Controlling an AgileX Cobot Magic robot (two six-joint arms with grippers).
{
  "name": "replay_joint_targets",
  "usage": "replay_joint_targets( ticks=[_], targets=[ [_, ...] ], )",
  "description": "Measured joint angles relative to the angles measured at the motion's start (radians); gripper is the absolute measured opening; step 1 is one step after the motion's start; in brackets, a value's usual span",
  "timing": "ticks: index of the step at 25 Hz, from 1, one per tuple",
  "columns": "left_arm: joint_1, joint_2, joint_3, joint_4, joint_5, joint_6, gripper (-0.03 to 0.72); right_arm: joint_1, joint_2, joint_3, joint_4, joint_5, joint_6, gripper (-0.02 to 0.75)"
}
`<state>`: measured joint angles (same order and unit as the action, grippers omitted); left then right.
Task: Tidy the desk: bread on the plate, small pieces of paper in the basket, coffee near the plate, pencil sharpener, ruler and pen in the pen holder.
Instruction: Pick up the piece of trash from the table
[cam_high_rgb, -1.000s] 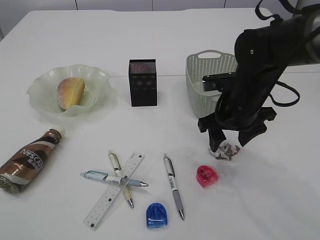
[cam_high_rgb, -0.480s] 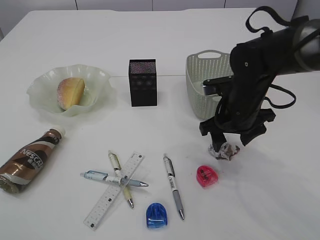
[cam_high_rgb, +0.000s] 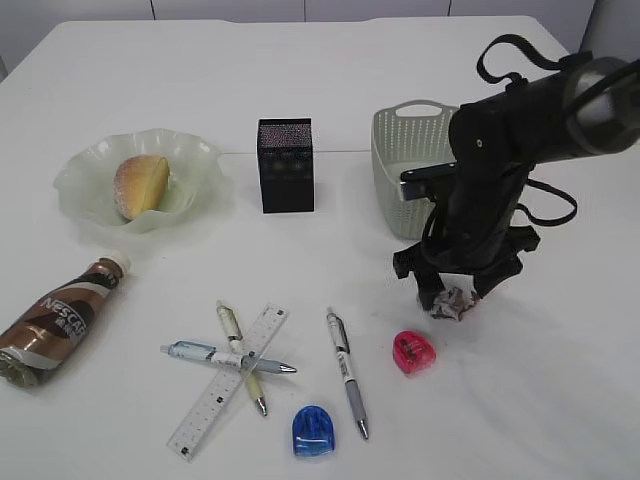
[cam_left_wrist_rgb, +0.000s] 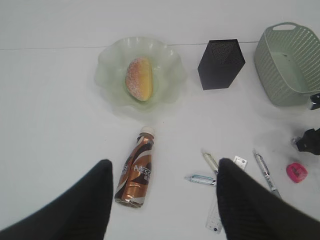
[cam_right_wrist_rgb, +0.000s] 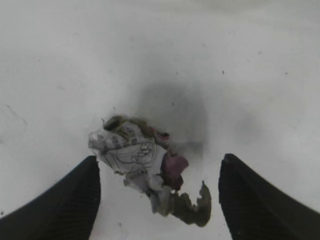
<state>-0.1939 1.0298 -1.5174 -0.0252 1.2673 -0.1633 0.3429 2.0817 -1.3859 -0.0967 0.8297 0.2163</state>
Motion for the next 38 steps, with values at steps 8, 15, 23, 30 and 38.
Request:
replay_joint_targets(
  ticks=[8, 15, 23, 30, 38],
  targets=[
    [0.0, 0.0, 0.0, 0.0, 0.0, 0.0, 0.475, 0.0, 0.014, -0.03, 0.004, 0.0, 0.0, 0.543],
    [0.0, 0.0, 0.0, 0.0, 0.0, 0.0, 0.475, 0.0, 0.028, -0.03, 0.011, 0.036, 0.0, 0.543],
    [0.0, 0.0, 0.0, 0.0, 0.0, 0.0, 0.476, 0.0, 0.034, -0.032, 0.013, 0.042, 0.0, 0.542],
    [0.0, 0.0, 0.0, 0.0, 0.0, 0.0, 0.475, 0.0, 0.037, -0.032, 0.017, 0.042, 0.0, 0.453],
    [0.0, 0.0, 0.0, 0.0, 0.0, 0.0, 0.476, 0.0, 0.037, -0.032, 0.022, 0.042, 0.0, 0.148]
  ],
)
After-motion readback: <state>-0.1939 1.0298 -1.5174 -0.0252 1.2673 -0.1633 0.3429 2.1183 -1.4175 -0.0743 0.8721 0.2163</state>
